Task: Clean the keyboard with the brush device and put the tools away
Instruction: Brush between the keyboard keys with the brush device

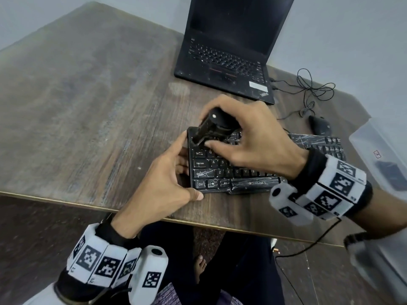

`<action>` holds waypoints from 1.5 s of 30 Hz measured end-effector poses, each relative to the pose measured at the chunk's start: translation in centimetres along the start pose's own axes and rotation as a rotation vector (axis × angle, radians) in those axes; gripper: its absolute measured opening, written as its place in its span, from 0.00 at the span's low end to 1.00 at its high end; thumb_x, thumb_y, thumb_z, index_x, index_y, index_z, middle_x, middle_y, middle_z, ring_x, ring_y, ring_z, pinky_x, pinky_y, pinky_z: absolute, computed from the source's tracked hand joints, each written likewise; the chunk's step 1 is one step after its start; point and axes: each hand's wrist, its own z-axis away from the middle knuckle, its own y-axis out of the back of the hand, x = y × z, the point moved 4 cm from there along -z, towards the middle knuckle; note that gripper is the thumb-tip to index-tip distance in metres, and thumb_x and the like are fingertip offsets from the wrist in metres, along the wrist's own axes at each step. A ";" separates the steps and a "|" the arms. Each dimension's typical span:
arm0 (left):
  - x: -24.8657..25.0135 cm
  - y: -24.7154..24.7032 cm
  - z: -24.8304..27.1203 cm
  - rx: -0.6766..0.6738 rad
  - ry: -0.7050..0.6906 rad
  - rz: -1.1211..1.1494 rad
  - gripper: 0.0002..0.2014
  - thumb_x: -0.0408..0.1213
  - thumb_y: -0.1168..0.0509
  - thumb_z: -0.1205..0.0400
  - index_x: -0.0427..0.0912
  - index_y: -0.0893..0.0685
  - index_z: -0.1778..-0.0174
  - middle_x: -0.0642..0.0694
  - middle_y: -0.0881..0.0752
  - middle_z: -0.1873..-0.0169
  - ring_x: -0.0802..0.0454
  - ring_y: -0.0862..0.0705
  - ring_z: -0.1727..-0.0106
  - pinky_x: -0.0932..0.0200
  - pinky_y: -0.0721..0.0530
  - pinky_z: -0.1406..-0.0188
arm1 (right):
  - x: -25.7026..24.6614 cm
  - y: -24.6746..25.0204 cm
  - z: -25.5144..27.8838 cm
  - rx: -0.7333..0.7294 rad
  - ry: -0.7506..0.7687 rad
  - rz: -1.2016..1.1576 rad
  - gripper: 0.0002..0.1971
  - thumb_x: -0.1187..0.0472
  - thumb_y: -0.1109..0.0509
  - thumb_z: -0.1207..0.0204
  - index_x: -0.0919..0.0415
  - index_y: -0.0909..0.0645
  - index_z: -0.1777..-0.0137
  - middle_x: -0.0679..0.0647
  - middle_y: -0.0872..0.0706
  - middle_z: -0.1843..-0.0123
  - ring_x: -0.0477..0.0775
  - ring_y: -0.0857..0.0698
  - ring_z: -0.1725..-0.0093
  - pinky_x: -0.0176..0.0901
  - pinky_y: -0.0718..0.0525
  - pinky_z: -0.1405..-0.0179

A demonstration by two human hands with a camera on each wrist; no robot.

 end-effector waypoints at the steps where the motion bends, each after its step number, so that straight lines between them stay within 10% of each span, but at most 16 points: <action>1: 0.2 0.0 0.1 0.002 0.004 -0.003 0.63 0.18 0.17 0.41 0.71 0.36 0.18 0.59 0.12 0.45 0.54 0.12 0.45 0.55 0.13 0.43 | -0.2 -0.2 0.1 -0.018 0.006 -0.016 0.18 0.62 0.19 0.25 0.62 0.17 0.38 0.51 0.09 0.54 0.51 0.09 0.59 0.50 0.10 0.61; 33: 0.8 -0.2 0.3 -0.019 0.022 -0.027 0.61 0.27 0.16 0.42 0.63 0.36 0.14 0.54 0.12 0.42 0.51 0.12 0.42 0.49 0.14 0.37 | -0.1 0.4 -0.1 -0.041 -0.016 0.096 0.19 0.60 0.19 0.26 0.60 0.18 0.37 0.47 0.10 0.56 0.48 0.10 0.59 0.46 0.10 0.59; 40: 1.4 -0.1 0.1 -0.008 0.005 -0.041 0.56 0.20 0.17 0.41 0.90 0.28 0.40 0.58 0.12 0.44 0.53 0.12 0.43 0.60 0.13 0.44 | 0.1 0.7 -0.1 -0.033 -0.050 0.128 0.18 0.61 0.20 0.25 0.60 0.18 0.37 0.48 0.10 0.55 0.48 0.10 0.58 0.47 0.10 0.58; 45: 1.5 0.1 -0.6 -0.037 0.106 0.049 0.48 0.14 0.18 0.42 0.71 0.22 0.41 0.49 0.11 0.45 0.49 0.10 0.46 0.58 0.11 0.49 | -0.5 -0.6 0.4 -0.087 -0.026 0.256 0.17 0.60 0.23 0.28 0.57 0.19 0.40 0.45 0.13 0.63 0.51 0.16 0.66 0.47 0.18 0.63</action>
